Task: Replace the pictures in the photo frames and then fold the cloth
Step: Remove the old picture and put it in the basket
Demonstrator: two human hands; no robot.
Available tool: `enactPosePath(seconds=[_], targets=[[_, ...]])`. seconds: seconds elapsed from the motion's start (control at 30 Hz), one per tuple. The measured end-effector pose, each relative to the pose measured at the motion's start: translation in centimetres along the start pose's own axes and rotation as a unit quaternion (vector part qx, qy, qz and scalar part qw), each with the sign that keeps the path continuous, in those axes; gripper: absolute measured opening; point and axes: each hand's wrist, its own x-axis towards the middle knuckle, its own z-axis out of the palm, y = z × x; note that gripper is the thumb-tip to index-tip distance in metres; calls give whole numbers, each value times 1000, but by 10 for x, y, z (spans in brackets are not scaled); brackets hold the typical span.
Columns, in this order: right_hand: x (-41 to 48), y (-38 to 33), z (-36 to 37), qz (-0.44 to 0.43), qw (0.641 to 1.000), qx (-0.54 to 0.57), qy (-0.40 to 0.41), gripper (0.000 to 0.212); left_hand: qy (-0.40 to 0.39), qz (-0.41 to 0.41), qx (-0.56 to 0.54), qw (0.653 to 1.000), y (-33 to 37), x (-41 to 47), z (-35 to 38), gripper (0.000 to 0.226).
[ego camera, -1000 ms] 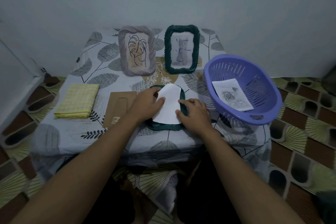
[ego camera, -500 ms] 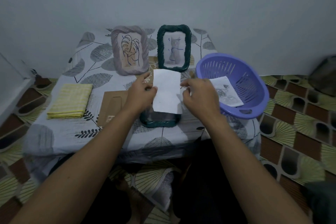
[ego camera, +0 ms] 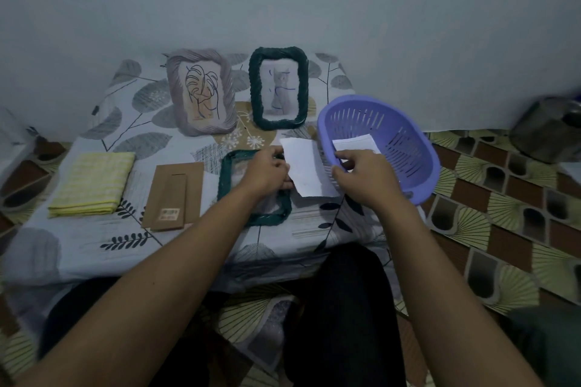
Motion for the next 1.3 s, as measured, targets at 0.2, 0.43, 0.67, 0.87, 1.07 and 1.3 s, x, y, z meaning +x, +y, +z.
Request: enactPosePath(seconds=[0.2,0.43,0.67,0.87,1.07,1.3], targets=[[7,0,-6,-7,1000,10,7,42,-46,-19,19,999,14,9,40,32],[12,0,-9,-9,1000,25,-6,44,-69,66,192,977,19,16,60,24],[15,1,-1,-7,999,30,-33,45,-83,27,164,983,10,29,48,16],[13,-2,-2,2,998,49,-49,44,-51,4,129,990,19,26,38,30],[26,4,-6,53,995,76,-25,37,-21,30,22,999,28,22,38,29],[64,25,-3,113,991,-59,-42,22,-45,59,-5,997,27,13,36,21]])
